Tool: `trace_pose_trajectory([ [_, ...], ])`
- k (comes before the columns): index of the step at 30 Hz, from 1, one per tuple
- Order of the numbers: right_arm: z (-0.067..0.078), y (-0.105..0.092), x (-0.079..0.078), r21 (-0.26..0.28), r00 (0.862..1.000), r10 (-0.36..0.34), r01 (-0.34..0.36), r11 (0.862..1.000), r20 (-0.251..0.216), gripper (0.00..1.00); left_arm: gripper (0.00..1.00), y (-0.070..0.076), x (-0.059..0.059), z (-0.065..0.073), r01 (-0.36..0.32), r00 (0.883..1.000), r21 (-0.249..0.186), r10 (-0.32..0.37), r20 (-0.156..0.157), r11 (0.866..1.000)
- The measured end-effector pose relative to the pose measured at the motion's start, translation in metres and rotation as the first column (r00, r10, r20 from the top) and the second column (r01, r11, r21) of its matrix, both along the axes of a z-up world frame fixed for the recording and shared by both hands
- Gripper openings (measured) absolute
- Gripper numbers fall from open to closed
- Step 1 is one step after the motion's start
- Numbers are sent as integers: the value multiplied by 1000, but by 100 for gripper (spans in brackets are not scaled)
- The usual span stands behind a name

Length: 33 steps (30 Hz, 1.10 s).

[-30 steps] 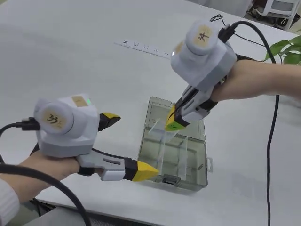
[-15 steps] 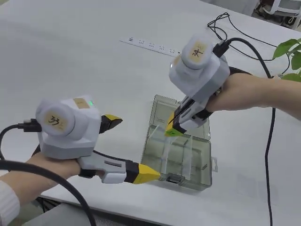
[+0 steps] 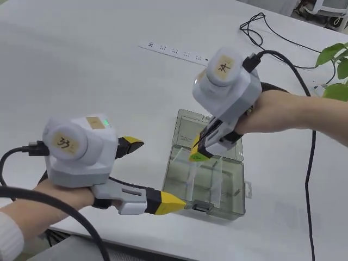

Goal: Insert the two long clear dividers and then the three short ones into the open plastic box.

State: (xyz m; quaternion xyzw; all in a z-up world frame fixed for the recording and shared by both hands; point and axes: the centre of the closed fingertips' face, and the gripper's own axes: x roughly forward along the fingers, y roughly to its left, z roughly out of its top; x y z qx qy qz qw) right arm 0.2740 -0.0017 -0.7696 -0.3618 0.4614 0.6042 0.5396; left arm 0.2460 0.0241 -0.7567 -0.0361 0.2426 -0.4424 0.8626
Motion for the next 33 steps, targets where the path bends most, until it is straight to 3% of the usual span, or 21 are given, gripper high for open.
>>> trace_pose_trajectory([
  [8, -13, 2, -2, -8, 999, 12, -12, 1000, 35, 2, 94, -3, 0, 1, -1, 1000, -12, 1, 0, 1000],
  [33, -47, 7, -3, -70, 998, 36, -32, 997, 59, 2, 93, -1, -4, -1, -7, 1000, -20, 7, -13, 1000],
])
